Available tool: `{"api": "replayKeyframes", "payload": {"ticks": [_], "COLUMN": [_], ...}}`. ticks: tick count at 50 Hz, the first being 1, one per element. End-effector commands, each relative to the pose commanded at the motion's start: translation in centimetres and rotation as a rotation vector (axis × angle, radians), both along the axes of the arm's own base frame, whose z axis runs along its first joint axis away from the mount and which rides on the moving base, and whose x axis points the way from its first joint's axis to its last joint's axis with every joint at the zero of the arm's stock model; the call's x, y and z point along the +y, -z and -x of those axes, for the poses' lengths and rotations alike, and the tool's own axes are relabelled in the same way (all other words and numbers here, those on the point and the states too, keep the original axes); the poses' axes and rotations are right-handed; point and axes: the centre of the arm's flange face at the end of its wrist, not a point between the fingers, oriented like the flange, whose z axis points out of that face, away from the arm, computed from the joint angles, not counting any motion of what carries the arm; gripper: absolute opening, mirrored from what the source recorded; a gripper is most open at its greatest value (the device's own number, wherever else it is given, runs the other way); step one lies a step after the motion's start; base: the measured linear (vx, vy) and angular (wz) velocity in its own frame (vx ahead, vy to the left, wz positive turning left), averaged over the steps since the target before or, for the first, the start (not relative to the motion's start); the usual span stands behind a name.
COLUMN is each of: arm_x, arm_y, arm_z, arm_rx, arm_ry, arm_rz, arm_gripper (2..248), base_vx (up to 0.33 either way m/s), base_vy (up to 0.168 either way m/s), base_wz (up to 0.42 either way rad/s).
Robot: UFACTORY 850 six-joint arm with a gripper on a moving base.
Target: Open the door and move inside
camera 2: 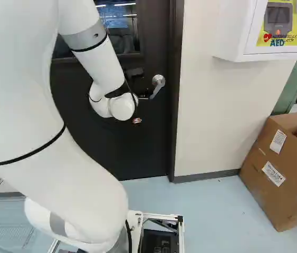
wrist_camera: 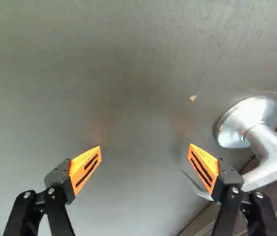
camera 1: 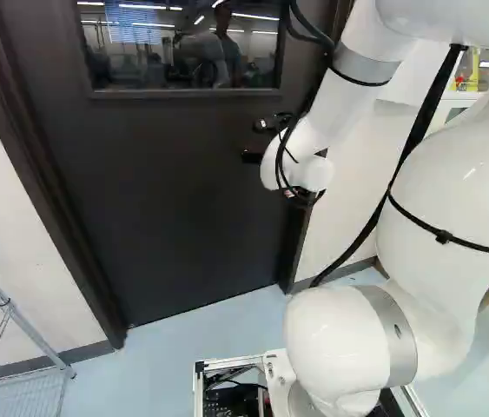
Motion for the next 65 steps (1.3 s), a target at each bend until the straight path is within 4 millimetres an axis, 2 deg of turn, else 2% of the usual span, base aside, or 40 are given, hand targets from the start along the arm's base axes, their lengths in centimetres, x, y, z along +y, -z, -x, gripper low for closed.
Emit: {"api": "replayKeyframes", "payload": {"ticks": [13,44,65], "arm_x": [0.0,0.0,0.1], "arm_y": [1.3,4.5,4.8], "arm_z": [0.6,0.3,-0.6], "arm_rx": [0.032,0.108,0.114], "arm_ry": [0.001,0.001,-0.019], "arm_rz": [-0.002,-0.008,0.001], "arm_gripper": [247,247,247], "base_vx": [0.000,0.000,0.000], "base_vy": [0.000,0.000,0.000], "base_wz": [0.000,0.000,0.000]}}
